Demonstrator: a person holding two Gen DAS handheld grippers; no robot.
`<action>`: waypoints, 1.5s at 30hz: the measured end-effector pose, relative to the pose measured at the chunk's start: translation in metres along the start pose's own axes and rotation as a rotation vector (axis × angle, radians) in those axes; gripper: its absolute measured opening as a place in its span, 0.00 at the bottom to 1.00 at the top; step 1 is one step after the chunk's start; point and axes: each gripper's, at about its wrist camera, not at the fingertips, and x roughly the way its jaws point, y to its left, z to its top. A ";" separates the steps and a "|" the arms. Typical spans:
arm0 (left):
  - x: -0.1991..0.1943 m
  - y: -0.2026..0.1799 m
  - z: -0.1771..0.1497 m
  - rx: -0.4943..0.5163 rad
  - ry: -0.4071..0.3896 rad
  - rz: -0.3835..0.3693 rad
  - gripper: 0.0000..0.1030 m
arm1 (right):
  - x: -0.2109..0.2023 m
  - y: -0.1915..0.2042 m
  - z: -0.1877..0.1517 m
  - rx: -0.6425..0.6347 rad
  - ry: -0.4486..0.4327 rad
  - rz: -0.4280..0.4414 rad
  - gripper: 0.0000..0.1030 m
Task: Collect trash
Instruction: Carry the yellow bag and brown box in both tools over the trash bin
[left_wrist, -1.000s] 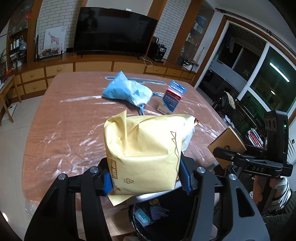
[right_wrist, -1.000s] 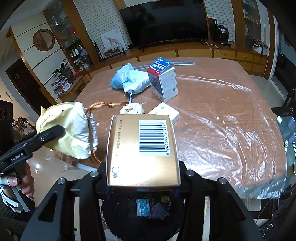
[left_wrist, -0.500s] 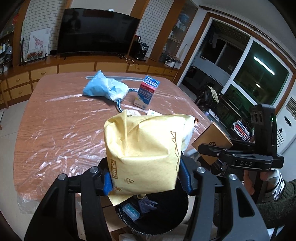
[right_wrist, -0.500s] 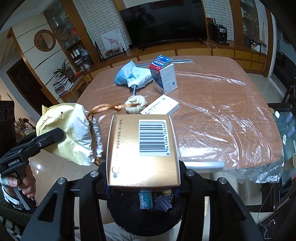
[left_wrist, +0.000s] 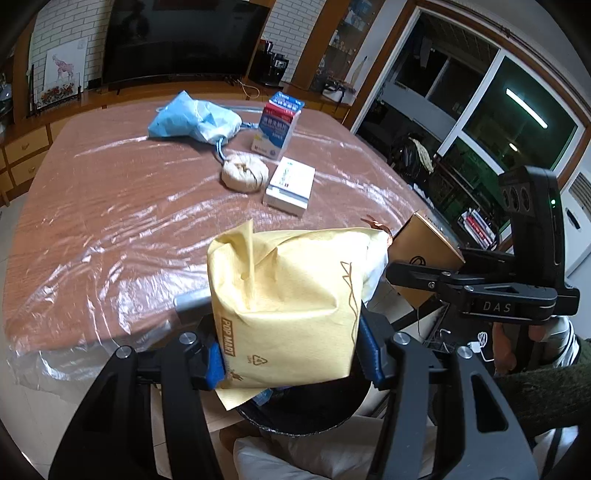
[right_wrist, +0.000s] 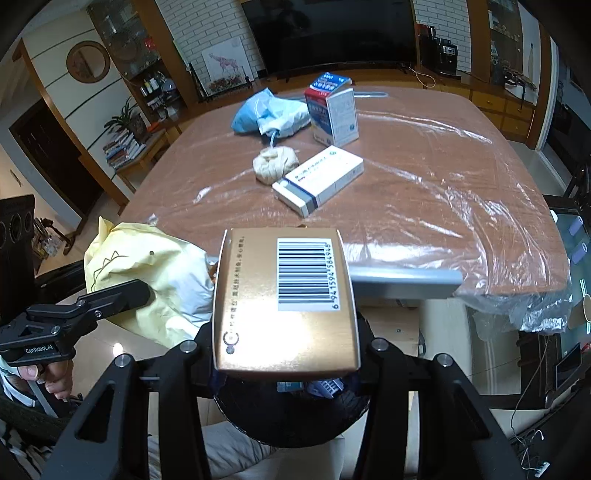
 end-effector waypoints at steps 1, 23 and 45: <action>0.001 0.000 -0.001 0.001 0.003 0.002 0.55 | 0.001 0.000 -0.002 -0.002 0.005 -0.001 0.45; 0.024 -0.009 -0.029 0.072 0.095 0.063 0.55 | 0.015 0.002 -0.036 -0.011 0.082 -0.022 0.45; 0.060 -0.009 -0.050 0.123 0.205 0.110 0.55 | 0.045 -0.001 -0.052 -0.034 0.164 -0.056 0.45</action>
